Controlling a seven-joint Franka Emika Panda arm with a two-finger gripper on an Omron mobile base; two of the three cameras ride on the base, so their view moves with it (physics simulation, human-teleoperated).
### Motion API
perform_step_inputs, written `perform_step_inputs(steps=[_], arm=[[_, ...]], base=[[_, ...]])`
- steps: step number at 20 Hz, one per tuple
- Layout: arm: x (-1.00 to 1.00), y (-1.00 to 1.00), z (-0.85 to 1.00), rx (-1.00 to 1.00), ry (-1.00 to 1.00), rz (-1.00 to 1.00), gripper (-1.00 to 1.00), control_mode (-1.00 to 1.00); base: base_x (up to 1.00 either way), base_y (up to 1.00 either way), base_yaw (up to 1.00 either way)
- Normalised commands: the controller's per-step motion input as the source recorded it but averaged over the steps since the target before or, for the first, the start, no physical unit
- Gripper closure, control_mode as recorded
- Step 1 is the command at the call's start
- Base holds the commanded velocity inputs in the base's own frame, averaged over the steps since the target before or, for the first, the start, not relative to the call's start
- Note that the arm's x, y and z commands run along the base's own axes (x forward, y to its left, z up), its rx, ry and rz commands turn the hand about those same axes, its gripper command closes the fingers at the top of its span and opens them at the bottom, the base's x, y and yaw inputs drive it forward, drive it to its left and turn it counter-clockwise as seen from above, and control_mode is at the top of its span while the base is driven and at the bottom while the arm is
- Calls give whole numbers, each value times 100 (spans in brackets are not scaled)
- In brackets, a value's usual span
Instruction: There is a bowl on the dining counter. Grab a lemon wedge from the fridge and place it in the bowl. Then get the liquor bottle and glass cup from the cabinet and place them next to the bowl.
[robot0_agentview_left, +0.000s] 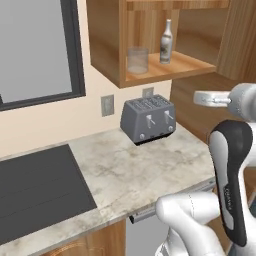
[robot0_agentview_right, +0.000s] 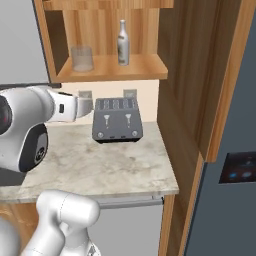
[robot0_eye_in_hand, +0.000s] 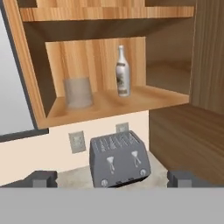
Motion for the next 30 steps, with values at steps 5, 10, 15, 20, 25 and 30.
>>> perform_step_inputs(steps=[5, 10, 15, 20, 25, 30], arm=[[42, -6, 45, -9, -7, -7, -100, -100], [22, -3, 27, -13, -17, -7, -100, -100], [9, 0, 7, -10, -15, -6, -100, -100], [0, 0, 0, 0, -1, 0, -100, -100], [1, 0, 2, 0, 0, -1, -100, -100], [12, 0, 10, 0, 0, -6, -100, -100]], base=[[0, 0, 0], [0, 0, 0], [0, 0, 0], [0, 0, 0], [0, 0, 0], [0, 0, 0]])
